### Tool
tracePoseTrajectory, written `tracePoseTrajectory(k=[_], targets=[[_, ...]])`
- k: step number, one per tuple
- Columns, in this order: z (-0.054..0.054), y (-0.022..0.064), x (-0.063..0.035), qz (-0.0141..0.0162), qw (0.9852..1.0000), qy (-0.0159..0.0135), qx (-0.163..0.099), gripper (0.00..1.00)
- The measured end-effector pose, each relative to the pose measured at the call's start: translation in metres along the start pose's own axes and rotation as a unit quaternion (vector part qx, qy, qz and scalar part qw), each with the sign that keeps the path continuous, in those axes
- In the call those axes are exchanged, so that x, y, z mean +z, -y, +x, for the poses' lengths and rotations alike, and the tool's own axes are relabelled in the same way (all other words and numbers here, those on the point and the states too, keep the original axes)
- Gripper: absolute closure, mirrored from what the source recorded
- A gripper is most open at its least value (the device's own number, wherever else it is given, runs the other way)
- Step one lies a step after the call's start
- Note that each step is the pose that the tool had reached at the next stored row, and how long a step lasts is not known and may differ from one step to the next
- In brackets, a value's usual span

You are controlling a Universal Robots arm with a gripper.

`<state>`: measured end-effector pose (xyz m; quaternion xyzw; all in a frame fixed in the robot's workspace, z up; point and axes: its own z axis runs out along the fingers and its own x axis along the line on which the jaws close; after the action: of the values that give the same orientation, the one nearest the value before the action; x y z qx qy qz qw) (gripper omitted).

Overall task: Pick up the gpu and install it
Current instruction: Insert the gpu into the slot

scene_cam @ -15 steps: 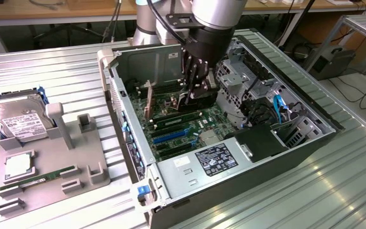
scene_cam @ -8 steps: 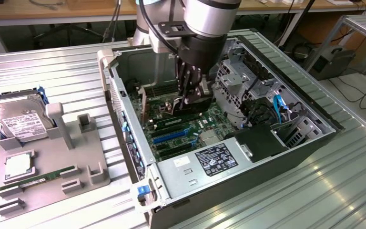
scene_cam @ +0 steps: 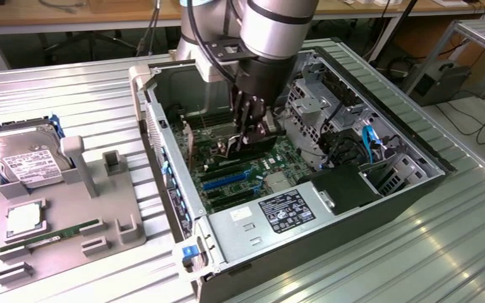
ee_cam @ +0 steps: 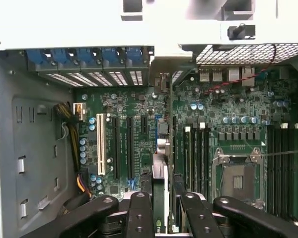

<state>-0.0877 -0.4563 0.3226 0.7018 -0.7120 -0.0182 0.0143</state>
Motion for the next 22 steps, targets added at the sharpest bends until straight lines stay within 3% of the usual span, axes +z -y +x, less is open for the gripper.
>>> tracePoseTrajectory(k=[9,19,22], targets=[[0.000,-0.0035,0.0132,0.0044,1.0000,0.0000,-0.001,0.74],[0.003,-0.0031,0.0306,0.0049,0.9999,-0.0004,-0.015,0.74],[0.003,-0.0029,0.0344,0.0048,0.9999,0.0013,-0.015,0.74]])
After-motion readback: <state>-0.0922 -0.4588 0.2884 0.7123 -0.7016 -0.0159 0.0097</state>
